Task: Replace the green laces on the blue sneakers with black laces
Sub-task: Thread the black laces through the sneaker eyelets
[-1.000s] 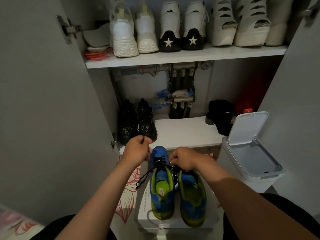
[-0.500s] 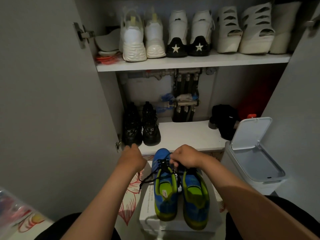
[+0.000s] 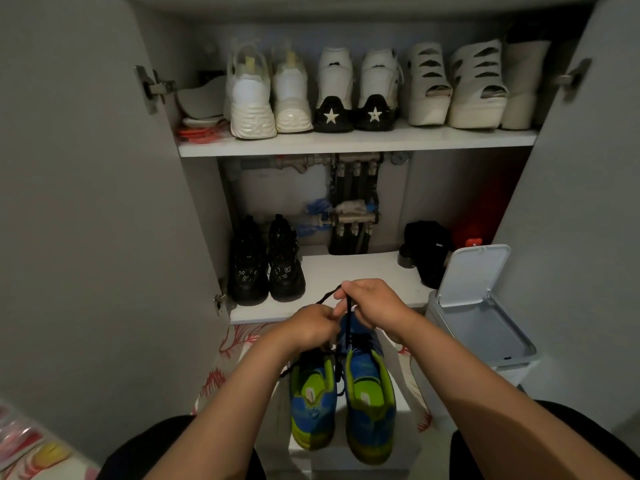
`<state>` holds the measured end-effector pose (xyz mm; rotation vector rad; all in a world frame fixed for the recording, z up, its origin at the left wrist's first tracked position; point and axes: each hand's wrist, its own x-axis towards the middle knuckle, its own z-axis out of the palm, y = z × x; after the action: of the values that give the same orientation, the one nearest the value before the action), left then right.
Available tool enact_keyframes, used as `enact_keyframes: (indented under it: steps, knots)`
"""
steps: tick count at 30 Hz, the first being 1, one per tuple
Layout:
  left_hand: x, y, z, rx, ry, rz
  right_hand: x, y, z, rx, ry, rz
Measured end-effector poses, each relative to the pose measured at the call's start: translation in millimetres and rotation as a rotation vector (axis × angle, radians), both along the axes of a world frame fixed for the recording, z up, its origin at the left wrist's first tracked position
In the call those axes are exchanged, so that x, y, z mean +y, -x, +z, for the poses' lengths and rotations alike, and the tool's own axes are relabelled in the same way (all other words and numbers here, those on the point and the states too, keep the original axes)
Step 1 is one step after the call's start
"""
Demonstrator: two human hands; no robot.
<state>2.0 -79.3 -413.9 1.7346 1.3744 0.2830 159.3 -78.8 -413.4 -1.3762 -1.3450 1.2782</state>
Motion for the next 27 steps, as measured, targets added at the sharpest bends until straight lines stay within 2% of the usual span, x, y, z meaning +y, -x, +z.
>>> enact_keyframes:
  steps: [5,10,12,15,17,20,22,25,27]
  knots:
    - [-3.3,-19.2,-7.6,-0.181,-0.041,0.010,-7.5,-7.7,1.2,0.119,0.039,-0.060]
    - [-0.8,-21.9,-9.3,-0.132,-0.015,0.049,-5.5,-30.7,3.2,0.225,0.046,-0.209]
    - [4.3,-19.3,-9.7,0.049,-0.054,0.001,-5.6,-37.9,1.6,0.207,0.062,-0.256]
    - [7.9,-16.0,-6.1,0.501,-0.114,-0.108,-8.2,-46.4,-1.9,0.183,0.099,-0.282]
    - [8.8,-12.5,-4.7,0.640,-0.084,-0.118,-11.0,-48.1,-3.7,0.174,0.130,-0.258]
    - [8.9,-9.6,-4.6,0.726,-0.132,-0.120,-15.0,-46.8,-5.0,0.135,0.149,-0.217]
    - [9.4,-10.0,-8.3,0.586,-0.200,-0.094,-15.6,-45.5,-5.0,0.136,0.137,-0.203]
    - [4.6,-23.4,-11.5,0.015,-0.174,-0.041,-15.8,-41.9,-3.6,0.168,0.122,-0.137]
    - [1.8,-36.5,-12.3,-0.243,-0.126,-0.033,-15.5,-39.2,-2.5,0.208,0.131,-0.075]
